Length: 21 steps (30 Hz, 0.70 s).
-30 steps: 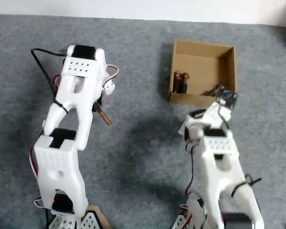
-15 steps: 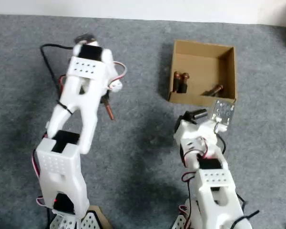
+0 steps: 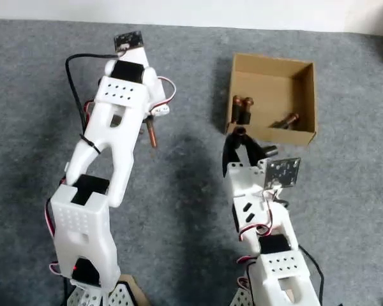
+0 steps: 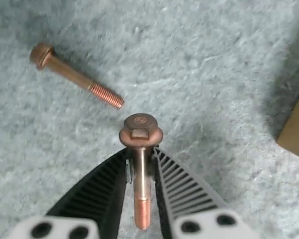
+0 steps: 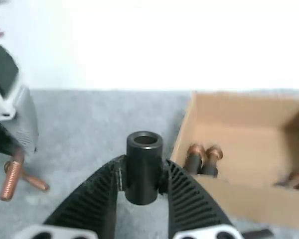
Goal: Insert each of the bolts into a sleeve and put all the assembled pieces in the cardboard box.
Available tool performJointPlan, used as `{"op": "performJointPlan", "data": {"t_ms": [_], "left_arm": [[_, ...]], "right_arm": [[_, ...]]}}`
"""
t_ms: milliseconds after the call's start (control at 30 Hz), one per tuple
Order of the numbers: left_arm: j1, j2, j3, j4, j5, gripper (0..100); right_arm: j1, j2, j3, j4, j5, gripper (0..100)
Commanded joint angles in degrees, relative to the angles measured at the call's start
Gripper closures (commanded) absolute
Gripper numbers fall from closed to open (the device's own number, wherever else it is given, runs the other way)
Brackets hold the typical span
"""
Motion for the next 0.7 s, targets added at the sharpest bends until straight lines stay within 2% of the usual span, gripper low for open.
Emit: {"op": "performJointPlan", "data": {"t_ms": [0, 200, 333, 467, 567, 667], "left_arm": [[1.54, -4.62, -0.75, -2.81, -1.85, 99], [4.35, -5.67, -0.84, -8.00, -2.29, 99], [2.59, -9.45, -0.66, -13.27, -1.93, 99], [3.12, -14.81, 0.04, -11.60, -1.93, 99], [5.85, -18.86, 3.74, -11.69, -1.67, 99], [7.87, -23.08, 9.80, -15.91, 1.05, 99]], "right_arm": [[-0.75, -3.74, 8.75, 2.86, 1.23, 99.5], [-0.75, -5.49, 8.84, 6.20, 1.23, 99.5], [-0.75, -5.49, 8.75, 6.99, 1.32, 99.5], [-0.75, -5.41, 8.66, 6.99, 1.32, 99.5], [-0.84, -5.41, 8.66, 6.99, 1.32, 99.5], [-2.33, -5.32, 8.66, 7.69, 1.32, 99.5]]}}
